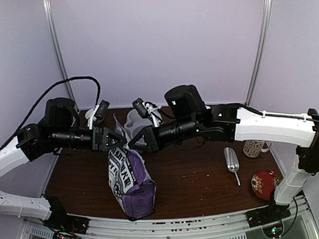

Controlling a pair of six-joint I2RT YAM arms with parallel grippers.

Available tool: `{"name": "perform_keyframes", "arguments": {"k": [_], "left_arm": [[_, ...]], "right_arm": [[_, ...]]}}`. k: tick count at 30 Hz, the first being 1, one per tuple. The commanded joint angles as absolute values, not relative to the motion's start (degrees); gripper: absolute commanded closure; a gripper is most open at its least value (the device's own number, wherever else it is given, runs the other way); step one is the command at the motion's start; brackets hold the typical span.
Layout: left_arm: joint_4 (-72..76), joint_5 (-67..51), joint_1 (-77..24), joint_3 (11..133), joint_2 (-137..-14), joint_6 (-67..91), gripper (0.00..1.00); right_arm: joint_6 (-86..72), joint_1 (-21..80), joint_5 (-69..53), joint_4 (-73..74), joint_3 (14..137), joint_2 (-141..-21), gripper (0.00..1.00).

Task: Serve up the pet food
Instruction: Open the seal at the corner of the board.

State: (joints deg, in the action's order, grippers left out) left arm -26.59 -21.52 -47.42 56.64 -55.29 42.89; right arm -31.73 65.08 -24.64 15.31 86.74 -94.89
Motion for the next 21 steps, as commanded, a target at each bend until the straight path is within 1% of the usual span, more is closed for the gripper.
{"name": "perform_keyframes", "arguments": {"k": [1, 3, 5, 9, 12, 16, 21], "left_arm": [[-24.1, -23.1, -48.4, 55.9, -55.1, 42.1, 0.65], [-24.1, -23.0, -48.5, 55.8, -55.2, 42.1, 0.7], [-24.1, -22.9, -48.6, 55.8, -55.3, 42.1, 0.72], [-24.1, -22.6, -48.9, 56.0, -55.4, 42.0, 0.73], [-24.1, -22.6, -49.0, 56.0, -55.6, 42.0, 0.76], [-24.1, -22.5, -49.0, 56.1, -55.5, 42.0, 0.76], [-24.1, -22.5, -49.2, 56.3, -55.5, 42.1, 0.8]], "right_arm": [[-32.1, 64.0, -21.1, 17.9, 85.8, -94.2, 1.0], [-32.1, 64.0, -21.1, 17.8, 85.6, -94.2, 1.0], [-32.2, 63.9, -20.9, 17.8, 85.5, -94.1, 1.0], [-32.5, 63.8, -20.7, 17.6, 85.3, -94.0, 1.0], [-32.6, 63.8, -20.4, 17.6, 85.1, -93.7, 1.0], [-32.7, 63.5, -19.4, 17.7, 84.5, -93.2, 1.0], [-33.1, 63.2, -18.5, 17.7, 83.7, -92.6, 1.0]]}}
